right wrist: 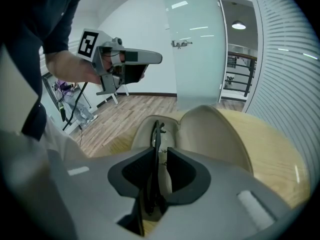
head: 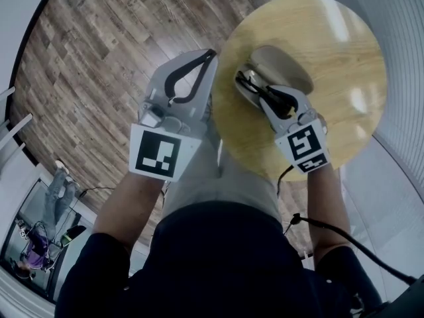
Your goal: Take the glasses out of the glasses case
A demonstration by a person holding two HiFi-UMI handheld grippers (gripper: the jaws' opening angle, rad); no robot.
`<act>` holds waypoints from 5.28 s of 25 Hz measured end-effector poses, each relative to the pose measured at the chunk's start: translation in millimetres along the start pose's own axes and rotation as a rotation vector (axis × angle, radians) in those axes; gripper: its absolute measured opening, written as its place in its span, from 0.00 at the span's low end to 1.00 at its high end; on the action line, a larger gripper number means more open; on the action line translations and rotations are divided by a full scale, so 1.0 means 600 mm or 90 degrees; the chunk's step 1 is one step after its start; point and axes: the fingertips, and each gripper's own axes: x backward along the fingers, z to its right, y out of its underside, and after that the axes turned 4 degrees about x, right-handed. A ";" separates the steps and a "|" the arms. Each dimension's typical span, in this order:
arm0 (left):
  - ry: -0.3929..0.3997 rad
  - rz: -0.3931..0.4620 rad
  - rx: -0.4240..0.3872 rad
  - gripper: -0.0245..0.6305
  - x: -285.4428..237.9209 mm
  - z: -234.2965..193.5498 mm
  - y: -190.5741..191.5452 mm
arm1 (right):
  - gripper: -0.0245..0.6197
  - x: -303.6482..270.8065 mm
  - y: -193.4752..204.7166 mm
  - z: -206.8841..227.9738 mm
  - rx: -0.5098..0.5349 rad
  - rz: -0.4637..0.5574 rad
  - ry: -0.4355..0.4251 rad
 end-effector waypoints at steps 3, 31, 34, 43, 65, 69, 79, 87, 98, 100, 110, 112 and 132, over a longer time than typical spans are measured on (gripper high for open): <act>-0.005 -0.001 0.001 0.05 -0.001 -0.002 0.000 | 0.13 -0.005 0.001 -0.007 0.013 -0.008 -0.013; 0.000 0.039 -0.040 0.05 0.056 0.049 -0.127 | 0.09 0.103 -0.080 -0.021 0.012 0.056 0.035; 0.004 0.050 -0.049 0.05 0.067 0.061 -0.149 | 0.09 0.123 -0.091 -0.026 0.014 0.065 0.047; 0.023 0.074 -0.074 0.05 0.103 0.092 -0.200 | 0.09 0.171 -0.138 -0.044 0.027 0.095 0.076; 0.021 0.158 -0.139 0.05 0.221 0.122 -0.316 | 0.09 0.316 -0.222 -0.078 0.053 0.147 0.170; 0.018 0.174 -0.147 0.05 0.237 0.118 -0.337 | 0.09 0.337 -0.243 -0.083 0.058 0.157 0.183; 0.042 0.198 -0.143 0.05 0.273 0.140 -0.380 | 0.09 0.401 -0.266 -0.103 0.064 0.179 0.225; 0.055 0.235 -0.136 0.05 0.305 0.143 -0.432 | 0.09 0.448 -0.294 -0.121 0.047 0.220 0.247; 0.055 0.256 -0.163 0.05 0.336 0.170 -0.487 | 0.09 0.519 -0.327 -0.130 0.042 0.269 0.241; 0.048 0.256 -0.166 0.05 0.341 0.174 -0.491 | 0.09 0.527 -0.320 -0.130 0.029 0.279 0.238; 0.057 0.257 -0.176 0.05 0.361 0.179 -0.504 | 0.09 0.541 -0.324 -0.131 0.007 0.304 0.250; 0.060 0.258 -0.180 0.05 0.365 0.166 -0.500 | 0.09 0.527 -0.329 -0.129 0.001 0.310 0.254; 0.059 0.244 -0.190 0.05 0.357 0.163 -0.509 | 0.09 0.542 -0.325 -0.113 -0.027 0.306 0.252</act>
